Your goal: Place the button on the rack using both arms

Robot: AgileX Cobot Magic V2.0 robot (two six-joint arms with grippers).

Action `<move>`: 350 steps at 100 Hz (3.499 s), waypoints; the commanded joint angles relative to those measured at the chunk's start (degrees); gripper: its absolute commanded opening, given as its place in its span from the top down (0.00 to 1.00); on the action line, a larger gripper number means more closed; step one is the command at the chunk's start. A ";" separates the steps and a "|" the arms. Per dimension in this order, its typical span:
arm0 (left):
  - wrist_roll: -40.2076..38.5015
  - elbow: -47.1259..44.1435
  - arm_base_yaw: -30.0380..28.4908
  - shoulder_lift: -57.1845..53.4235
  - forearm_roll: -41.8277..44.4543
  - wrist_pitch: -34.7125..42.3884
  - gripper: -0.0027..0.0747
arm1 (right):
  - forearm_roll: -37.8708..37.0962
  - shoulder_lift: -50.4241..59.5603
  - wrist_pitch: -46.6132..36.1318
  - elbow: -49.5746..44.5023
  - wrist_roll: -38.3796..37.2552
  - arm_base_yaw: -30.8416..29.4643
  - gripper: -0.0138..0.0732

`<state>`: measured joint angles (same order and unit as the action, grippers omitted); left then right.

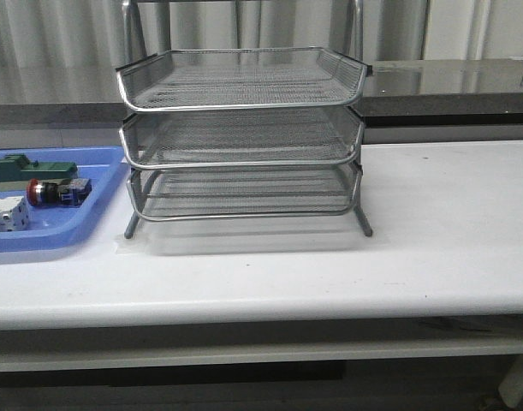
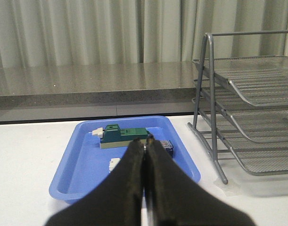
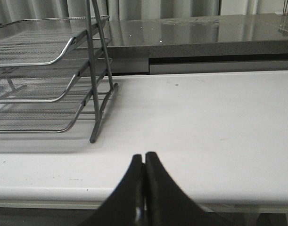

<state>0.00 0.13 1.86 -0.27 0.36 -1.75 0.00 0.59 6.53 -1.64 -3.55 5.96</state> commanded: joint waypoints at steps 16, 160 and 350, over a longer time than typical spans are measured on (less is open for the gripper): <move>-0.66 -3.15 -0.17 -1.80 -0.36 5.13 0.99 | -0.72 0.99 -4.75 1.12 0.45 -0.31 0.91; -0.66 -3.15 -0.17 -1.80 -0.36 5.13 0.99 | 1.73 -2.19 4.77 15.02 0.51 -0.26 0.91; -0.66 -3.15 -0.17 -1.80 -0.36 5.13 0.99 | 30.96 -69.31 19.14 47.65 2.31 -0.14 0.34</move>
<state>0.00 0.13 1.86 -0.27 0.36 -1.75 27.21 -68.15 29.49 43.99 -3.04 5.96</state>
